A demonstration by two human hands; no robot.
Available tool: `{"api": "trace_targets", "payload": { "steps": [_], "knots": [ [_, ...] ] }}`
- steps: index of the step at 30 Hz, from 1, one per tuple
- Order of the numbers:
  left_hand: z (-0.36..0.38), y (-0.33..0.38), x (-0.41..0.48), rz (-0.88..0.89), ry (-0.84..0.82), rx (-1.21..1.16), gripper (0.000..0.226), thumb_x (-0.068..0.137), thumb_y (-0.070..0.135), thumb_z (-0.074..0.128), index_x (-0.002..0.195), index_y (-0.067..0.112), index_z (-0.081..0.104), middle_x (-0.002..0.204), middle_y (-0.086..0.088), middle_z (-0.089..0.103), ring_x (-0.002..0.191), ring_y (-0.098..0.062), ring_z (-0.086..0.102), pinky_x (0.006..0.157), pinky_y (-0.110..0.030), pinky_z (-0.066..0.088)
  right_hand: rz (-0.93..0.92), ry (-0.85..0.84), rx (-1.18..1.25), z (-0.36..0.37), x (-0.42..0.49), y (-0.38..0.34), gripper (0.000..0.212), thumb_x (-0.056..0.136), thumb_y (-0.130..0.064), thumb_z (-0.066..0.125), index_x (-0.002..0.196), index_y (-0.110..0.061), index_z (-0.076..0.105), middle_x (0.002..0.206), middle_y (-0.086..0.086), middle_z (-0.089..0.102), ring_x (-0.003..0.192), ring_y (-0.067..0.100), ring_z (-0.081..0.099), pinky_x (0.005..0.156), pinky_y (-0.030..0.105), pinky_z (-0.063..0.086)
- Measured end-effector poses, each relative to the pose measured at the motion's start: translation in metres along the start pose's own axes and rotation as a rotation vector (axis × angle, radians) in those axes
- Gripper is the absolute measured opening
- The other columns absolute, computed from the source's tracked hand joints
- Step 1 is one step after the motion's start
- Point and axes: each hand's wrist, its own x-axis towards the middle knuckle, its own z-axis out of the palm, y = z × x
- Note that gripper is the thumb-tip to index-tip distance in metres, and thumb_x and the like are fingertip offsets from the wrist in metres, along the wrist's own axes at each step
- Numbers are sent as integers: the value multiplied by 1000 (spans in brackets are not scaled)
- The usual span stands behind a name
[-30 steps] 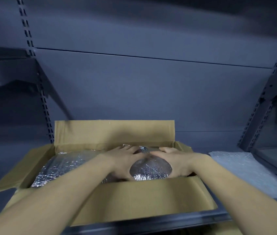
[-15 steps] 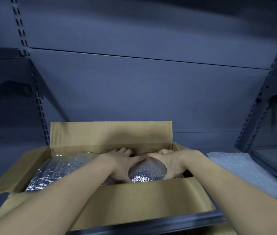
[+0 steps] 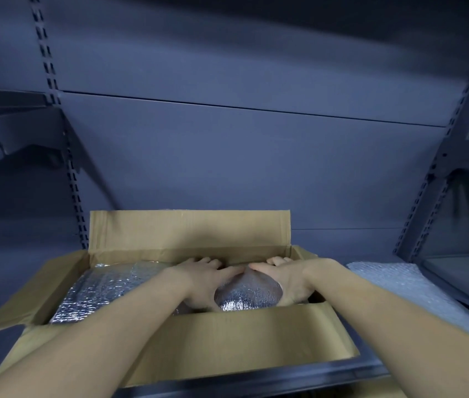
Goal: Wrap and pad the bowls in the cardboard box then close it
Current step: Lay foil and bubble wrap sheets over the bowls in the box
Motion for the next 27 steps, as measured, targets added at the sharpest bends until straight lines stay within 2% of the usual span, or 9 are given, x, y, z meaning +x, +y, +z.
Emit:
{"api": "trace_targets", "payload": {
  "steps": [4,8,13,15,18,20,22,24,27],
  "knots": [
    [1,-9,-6,5,-30,35,99,79,65,64,152,47,-2,160,1,20,145,-24,24,113,-45,27,-14,26,-54,1,-9,0,100,84,-58,63,150,-46,-10,163,4,-1,149,27,9,120,40,17],
    [4,-8,-5,5,-21,81,96,82,62,62,153,44,-1,158,-4,25,141,-27,29,109,-45,32,-12,31,-88,0,-9,-3,95,87,-58,59,151,-45,-9,164,5,-1,149,30,12,120,41,13],
    [4,-9,-8,10,-11,33,99,81,61,65,153,44,0,160,-3,21,144,-26,26,113,-44,28,-9,27,9,-2,-15,-2,97,82,-71,55,153,-43,-5,164,3,-3,151,25,3,121,42,11],
    [5,-11,-10,16,9,-7,98,81,60,65,153,44,1,161,-1,17,146,-25,23,116,-44,25,-21,86,57,-5,-19,-3,90,83,-75,46,154,-40,2,164,-1,-1,151,23,2,121,44,11],
    [6,-15,-15,25,67,-169,97,80,65,64,153,45,4,163,5,9,149,-20,15,119,-42,21,-45,224,64,-6,-20,-4,74,93,-67,34,155,-33,12,163,-1,9,150,22,7,120,42,11],
    [7,-20,-19,42,145,-240,101,71,84,53,153,45,9,163,8,11,149,-17,15,120,-40,21,-55,287,103,-3,-19,-6,69,97,-60,39,155,-31,17,162,-3,14,149,21,11,119,39,13],
    [8,-23,-24,46,243,-308,105,60,97,31,151,44,22,159,11,21,146,-14,21,117,-34,24,-78,300,167,3,-17,-9,68,97,-54,45,154,-28,20,161,-3,18,147,17,16,118,35,18],
    [10,-30,-29,24,300,-337,102,62,94,20,148,41,33,156,10,29,144,-12,24,116,-30,23,-93,282,205,9,-14,-11,72,94,-55,50,154,-27,22,159,-3,21,146,16,20,118,34,22],
    [18,-43,-38,-37,328,-323,101,65,93,10,145,39,39,152,10,36,142,-12,28,117,-32,23,-75,245,249,18,-9,-9,76,90,-61,51,153,-31,21,159,-7,20,145,17,22,117,36,24]
  ]
}}
